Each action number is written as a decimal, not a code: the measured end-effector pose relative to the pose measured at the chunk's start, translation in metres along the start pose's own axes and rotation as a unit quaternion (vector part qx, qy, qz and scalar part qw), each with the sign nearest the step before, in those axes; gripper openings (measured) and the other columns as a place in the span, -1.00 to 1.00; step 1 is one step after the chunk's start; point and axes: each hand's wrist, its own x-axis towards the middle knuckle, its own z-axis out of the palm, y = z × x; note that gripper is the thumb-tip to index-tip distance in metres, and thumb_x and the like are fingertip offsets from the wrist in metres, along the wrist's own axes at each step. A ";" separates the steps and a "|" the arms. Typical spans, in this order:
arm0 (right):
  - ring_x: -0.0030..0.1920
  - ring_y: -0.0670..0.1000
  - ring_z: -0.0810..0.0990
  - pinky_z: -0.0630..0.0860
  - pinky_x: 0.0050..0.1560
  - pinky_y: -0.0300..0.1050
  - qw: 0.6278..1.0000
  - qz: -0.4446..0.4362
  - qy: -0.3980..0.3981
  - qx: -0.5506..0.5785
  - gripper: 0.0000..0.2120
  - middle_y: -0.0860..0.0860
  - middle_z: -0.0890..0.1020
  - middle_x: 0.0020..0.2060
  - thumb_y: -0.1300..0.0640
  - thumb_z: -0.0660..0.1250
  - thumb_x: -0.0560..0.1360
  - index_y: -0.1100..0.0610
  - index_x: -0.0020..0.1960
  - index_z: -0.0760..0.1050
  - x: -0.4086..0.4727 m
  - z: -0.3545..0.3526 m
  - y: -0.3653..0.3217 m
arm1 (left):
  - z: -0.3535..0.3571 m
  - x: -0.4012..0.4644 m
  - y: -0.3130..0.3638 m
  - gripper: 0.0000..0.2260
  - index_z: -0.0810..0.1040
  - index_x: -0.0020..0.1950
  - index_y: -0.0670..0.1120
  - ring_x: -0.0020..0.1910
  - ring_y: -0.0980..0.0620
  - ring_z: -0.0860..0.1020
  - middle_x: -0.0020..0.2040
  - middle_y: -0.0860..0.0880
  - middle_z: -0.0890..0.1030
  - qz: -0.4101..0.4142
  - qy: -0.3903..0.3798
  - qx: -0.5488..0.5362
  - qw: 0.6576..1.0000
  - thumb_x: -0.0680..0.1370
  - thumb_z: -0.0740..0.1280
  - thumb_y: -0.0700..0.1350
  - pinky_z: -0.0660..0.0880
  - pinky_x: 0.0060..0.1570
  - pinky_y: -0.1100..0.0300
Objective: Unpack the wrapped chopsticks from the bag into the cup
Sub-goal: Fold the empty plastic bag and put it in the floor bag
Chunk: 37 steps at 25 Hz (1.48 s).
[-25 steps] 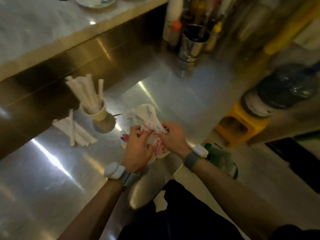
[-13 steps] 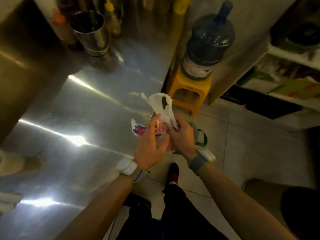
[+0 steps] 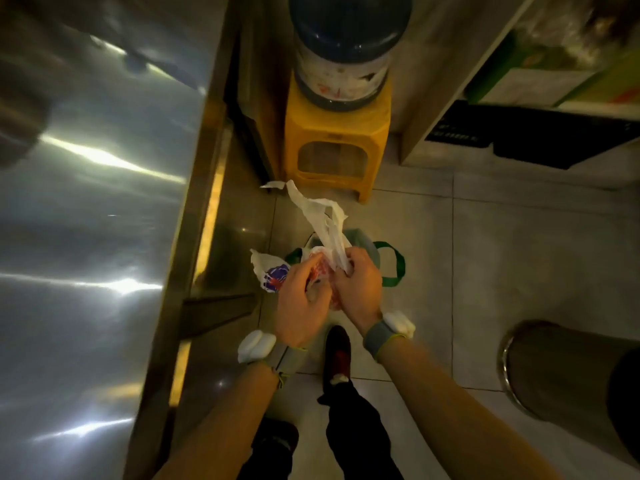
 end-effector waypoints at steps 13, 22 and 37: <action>-0.16 0.29 0.54 0.43 -0.24 0.01 0.989 -0.040 -0.039 -0.138 -0.84 0.29 0.52 -0.05 0.27 0.38 0.44 0.34 -0.05 0.49 0.114 0.098 0.229 | 0.158 0.166 -0.183 -0.43 0.32 0.49 -0.13 0.40 -0.17 0.41 0.41 -0.18 0.46 0.031 -0.134 0.129 0.982 0.49 0.38 -0.17 0.30 0.38 0.05; 0.24 0.30 0.46 0.44 0.19 0.09 0.875 0.004 -0.336 -0.350 -0.60 0.27 0.37 0.32 0.13 0.21 0.59 0.29 0.37 0.34 0.141 0.138 0.296 | 0.206 0.193 -0.251 -0.44 0.19 0.55 -0.09 0.57 -0.18 0.08 0.59 -0.15 0.09 -0.064 -0.273 0.373 0.885 0.57 0.26 -0.10 0.11 0.53 -0.14; -0.10 0.17 0.62 0.39 -0.19 -0.16 0.965 -0.030 -0.156 -0.209 -0.82 0.14 0.67 -0.13 0.10 0.26 0.54 0.17 -0.04 0.59 0.126 0.048 0.123 | 0.095 0.152 -0.093 -0.81 0.57 0.08 -0.13 -0.03 -0.18 0.62 -0.01 -0.16 0.68 0.001 -0.068 0.213 0.975 0.56 0.28 -0.06 0.51 -0.14 0.08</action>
